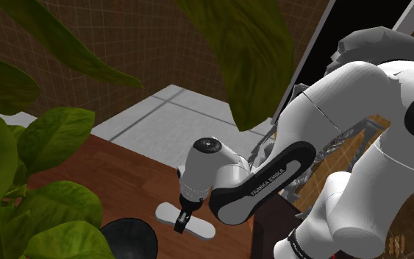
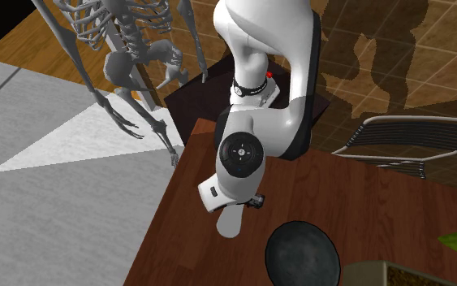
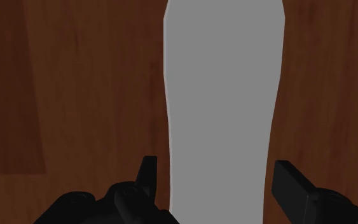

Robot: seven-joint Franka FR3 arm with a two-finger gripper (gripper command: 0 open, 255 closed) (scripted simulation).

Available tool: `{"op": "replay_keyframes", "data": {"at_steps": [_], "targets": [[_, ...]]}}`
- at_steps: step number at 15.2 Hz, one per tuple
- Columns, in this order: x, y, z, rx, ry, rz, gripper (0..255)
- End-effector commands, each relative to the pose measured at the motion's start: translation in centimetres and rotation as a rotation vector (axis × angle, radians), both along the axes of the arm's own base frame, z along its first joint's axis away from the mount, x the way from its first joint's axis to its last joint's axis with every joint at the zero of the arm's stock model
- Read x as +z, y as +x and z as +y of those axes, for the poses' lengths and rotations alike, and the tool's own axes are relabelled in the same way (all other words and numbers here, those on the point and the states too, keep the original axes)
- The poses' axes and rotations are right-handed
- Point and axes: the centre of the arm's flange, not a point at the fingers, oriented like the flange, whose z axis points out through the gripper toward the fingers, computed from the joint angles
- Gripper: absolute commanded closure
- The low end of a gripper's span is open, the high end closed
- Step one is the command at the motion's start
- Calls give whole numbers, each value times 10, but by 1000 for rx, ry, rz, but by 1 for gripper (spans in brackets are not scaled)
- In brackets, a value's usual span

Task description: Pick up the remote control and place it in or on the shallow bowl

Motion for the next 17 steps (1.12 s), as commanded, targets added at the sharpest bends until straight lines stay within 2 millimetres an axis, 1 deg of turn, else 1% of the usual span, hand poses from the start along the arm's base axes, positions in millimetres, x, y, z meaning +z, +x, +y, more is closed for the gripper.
{"op": "replay_keyframes", "data": {"at_steps": [1, 4, 17], "targets": [[0, 0, 0, 0, 0, 0, 255], [0, 0, 0, 0, 0, 0, 255], [69, 0, 0, 0, 0, 0, 255]]}}
